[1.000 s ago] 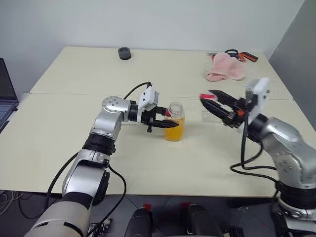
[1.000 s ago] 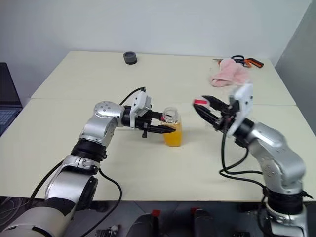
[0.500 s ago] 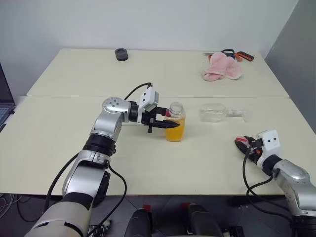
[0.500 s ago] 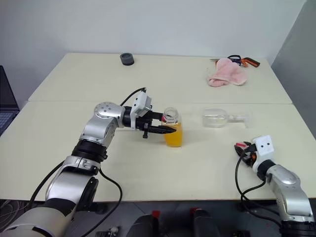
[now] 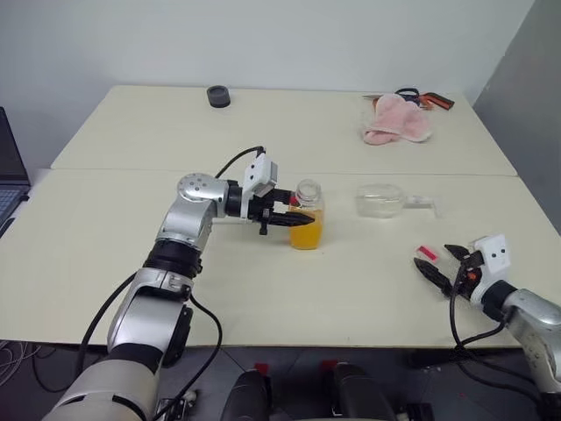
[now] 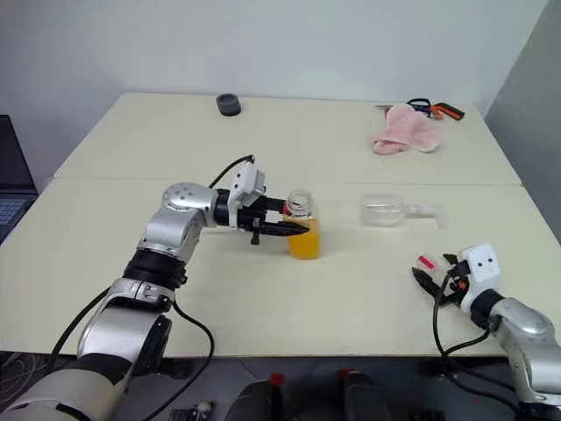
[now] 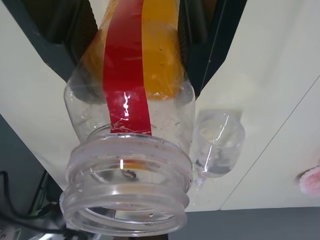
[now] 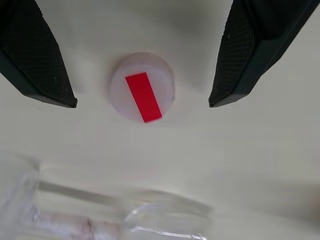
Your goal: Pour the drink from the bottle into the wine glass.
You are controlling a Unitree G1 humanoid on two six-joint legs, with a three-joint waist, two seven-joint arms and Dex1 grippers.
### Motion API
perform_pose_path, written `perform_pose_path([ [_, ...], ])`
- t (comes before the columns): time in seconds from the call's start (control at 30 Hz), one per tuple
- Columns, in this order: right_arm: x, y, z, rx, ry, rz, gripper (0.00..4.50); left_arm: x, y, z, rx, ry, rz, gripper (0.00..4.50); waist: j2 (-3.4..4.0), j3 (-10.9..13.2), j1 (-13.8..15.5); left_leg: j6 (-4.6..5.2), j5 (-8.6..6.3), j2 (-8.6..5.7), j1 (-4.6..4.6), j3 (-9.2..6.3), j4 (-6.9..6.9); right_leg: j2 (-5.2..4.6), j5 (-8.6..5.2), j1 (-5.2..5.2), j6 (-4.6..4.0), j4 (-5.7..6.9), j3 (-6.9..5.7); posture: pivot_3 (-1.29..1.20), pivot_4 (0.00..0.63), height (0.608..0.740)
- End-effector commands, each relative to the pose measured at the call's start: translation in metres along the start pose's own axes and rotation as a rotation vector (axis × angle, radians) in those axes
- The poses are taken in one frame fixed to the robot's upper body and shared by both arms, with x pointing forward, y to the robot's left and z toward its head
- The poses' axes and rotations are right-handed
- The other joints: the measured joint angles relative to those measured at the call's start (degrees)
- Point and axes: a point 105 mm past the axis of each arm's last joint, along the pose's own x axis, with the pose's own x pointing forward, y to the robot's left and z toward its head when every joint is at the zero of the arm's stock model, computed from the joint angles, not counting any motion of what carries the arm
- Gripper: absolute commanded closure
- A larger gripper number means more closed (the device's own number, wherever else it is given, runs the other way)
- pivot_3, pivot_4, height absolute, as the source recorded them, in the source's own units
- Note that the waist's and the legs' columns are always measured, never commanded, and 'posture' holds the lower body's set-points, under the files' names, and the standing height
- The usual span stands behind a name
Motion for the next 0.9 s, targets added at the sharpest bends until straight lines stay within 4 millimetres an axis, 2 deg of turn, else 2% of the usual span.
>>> perform_pose_path([
  [0.03,0.002,0.024,0.039,-0.068,-0.085,0.122,0.00,-0.009,0.005,0.016,0.055,-0.039,0.033,2.87,0.00,0.0,0.0,0.00,0.00,0.00,0.01,-0.01,0.00,0.01,0.00,0.00,0.00,0.01,0.00,0.00,0.150,0.740],
  [0.4,0.039,0.104,0.092,-0.179,-0.193,0.452,0.00,-0.025,0.015,0.016,0.048,-0.044,0.166,2.87,-0.01,0.0,0.2,0.00,0.00,-0.01,-0.04,-0.11,0.07,-0.01,0.00,0.04,0.00,-0.01,-0.08,0.00,0.150,0.740],
  [0.5,0.049,0.125,0.108,-0.188,-0.232,0.529,0.00,-0.036,0.021,0.012,0.033,-0.048,0.260,2.87,-0.01,0.0,-0.1,0.00,0.00,0.00,-0.02,-0.10,0.07,-0.01,0.00,0.03,0.00,-0.01,-0.06,0.00,0.150,0.740],
  [0.63,0.064,0.142,0.120,-0.177,-0.254,0.582,0.00,-0.058,0.031,0.006,0.011,-0.053,0.427,2.87,-0.01,0.0,0.0,0.00,0.00,0.00,-0.05,-0.18,0.09,-0.02,0.00,0.03,0.00,0.00,-0.12,0.00,0.150,0.740],
  [0.9,0.074,0.182,0.141,-0.168,-0.313,0.724,0.00,-0.100,0.049,-0.008,-0.027,-0.035,0.721,2.87,-0.01,0.0,0.2,-0.01,0.00,-0.02,-0.12,-0.25,0.12,-0.09,0.00,0.02,-0.01,-0.02,-0.20,0.00,0.150,0.740],
])
